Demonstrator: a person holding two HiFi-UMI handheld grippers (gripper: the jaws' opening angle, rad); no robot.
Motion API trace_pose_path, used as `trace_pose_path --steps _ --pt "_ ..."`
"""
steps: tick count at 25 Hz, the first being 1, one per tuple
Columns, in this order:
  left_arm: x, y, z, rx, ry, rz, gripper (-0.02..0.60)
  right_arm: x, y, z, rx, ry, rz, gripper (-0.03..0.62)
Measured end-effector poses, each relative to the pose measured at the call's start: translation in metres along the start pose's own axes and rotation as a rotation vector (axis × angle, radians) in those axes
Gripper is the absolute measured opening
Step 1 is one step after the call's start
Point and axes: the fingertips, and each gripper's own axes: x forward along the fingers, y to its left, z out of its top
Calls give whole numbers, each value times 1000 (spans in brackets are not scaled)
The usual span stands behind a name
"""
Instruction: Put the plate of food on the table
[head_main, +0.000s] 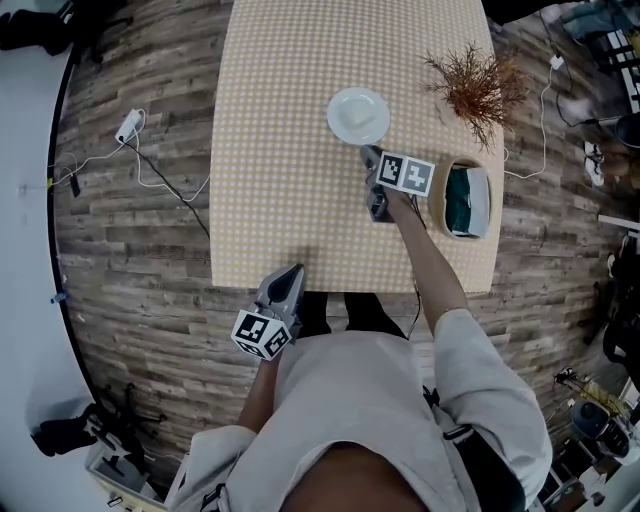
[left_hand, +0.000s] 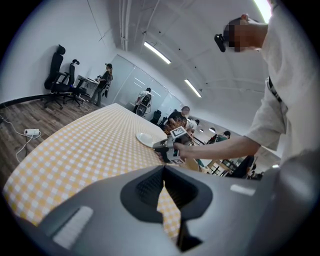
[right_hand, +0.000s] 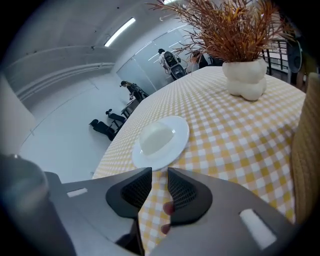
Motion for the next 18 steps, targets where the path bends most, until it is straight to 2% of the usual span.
trace_pose_path --steps 3,5,13,18 --pt "-1 -1 0 3 0 -7 9 -7 -4 -4 -5 -3 -22 59" --pt "0 -2 3 9 -6 -12 9 -11 -6 -5 -9 -13 -36 0" --pt "1 -9 13 36 -13 -47 9 -42 10 -22 -39 -40 14 -2" --pt "4 -16 23 77 -10 -100 9 -82 28 -47 -140 -65 -2 -3"
